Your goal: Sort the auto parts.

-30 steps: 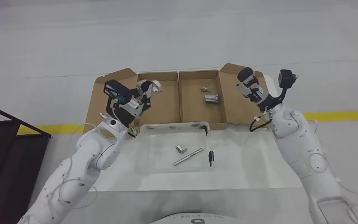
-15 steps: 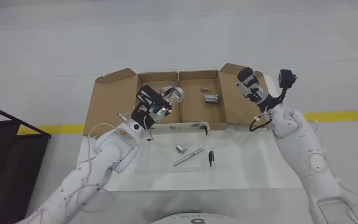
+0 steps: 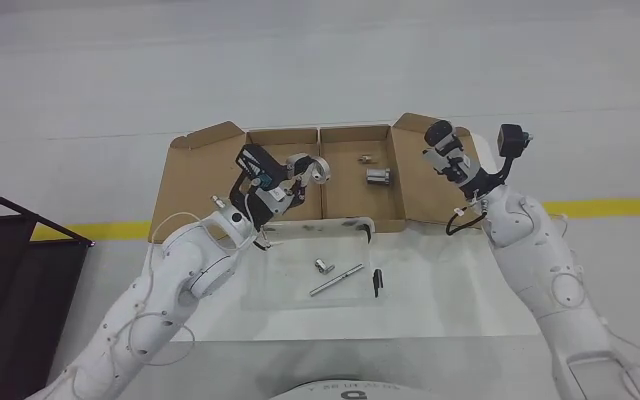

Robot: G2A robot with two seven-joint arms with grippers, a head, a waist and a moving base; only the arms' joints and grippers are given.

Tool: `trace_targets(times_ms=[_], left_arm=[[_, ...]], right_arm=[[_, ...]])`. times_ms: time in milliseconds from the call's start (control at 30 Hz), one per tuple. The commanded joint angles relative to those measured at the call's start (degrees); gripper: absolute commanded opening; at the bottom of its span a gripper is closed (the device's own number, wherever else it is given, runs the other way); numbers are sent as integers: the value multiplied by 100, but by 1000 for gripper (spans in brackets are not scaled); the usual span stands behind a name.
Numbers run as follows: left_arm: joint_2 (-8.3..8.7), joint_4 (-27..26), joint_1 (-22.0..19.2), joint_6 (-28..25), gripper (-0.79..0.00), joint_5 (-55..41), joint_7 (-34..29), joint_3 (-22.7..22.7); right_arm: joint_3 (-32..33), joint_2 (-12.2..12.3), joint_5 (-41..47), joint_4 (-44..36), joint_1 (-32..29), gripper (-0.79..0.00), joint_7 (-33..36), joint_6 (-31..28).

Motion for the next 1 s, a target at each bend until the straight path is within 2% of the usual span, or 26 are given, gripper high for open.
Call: trace_targets(times_ms=[0,433,533,767,967], left_arm=[[0,0,0,-2,-785,-4,1,0],[0,0,0,-2,-785,-4,1,0],[-9,52,19,56,-785,110,-30,9],[-135,-115,-111,725,-785,1427,-602,395],[-248,69,-242,536,-785,1375,-915,599]], right_arm=[[0,0,1,0,0,0,0,0],[0,0,1,0,0,0,0,0],[-46,-7,-42,-249,-131,0,164,213],[-91,17,-245,-864,-421,0,822,722],[-92,59,-721,-1552,-809,0,1203,770]])
